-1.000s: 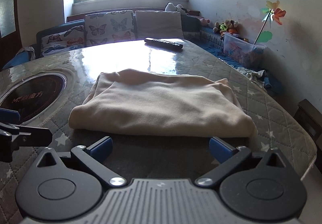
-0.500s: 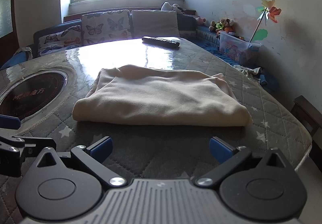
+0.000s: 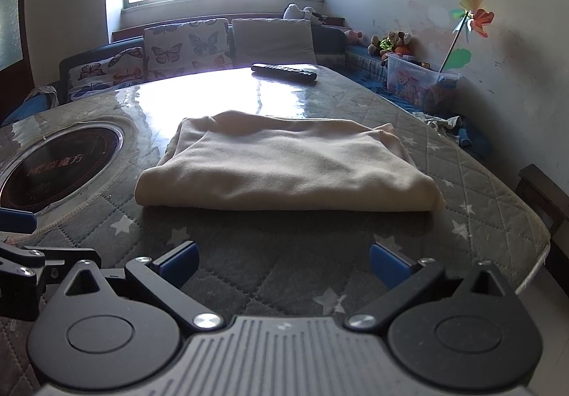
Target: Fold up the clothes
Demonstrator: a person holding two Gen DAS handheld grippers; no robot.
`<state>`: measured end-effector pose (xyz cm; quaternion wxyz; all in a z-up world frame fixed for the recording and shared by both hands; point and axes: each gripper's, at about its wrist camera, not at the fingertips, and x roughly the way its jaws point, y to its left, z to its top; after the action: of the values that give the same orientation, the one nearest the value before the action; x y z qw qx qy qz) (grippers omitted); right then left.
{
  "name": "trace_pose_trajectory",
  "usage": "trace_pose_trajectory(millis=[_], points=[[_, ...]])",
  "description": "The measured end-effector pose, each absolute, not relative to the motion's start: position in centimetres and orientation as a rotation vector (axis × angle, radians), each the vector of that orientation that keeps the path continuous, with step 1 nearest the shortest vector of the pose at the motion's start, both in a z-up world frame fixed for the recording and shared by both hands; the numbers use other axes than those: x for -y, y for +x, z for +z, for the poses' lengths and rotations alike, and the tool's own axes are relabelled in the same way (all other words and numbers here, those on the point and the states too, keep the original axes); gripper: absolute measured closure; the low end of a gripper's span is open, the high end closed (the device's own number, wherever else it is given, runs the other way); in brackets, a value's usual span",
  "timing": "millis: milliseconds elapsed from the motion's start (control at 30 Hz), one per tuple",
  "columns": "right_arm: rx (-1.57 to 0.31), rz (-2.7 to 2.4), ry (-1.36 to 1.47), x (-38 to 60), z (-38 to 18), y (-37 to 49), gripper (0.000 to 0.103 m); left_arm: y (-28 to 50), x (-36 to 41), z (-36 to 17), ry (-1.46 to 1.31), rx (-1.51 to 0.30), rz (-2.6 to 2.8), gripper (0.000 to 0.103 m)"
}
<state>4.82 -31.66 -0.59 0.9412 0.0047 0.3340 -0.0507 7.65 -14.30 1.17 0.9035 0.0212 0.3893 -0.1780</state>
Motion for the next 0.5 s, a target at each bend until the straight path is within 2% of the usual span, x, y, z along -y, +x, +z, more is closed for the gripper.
trace_pose_trajectory(millis=[500], points=[[-0.667,-0.11,0.013,31.57,-0.31,3.84,0.0,6.62,14.8,1.39,0.056,-0.788,-0.378,0.0]])
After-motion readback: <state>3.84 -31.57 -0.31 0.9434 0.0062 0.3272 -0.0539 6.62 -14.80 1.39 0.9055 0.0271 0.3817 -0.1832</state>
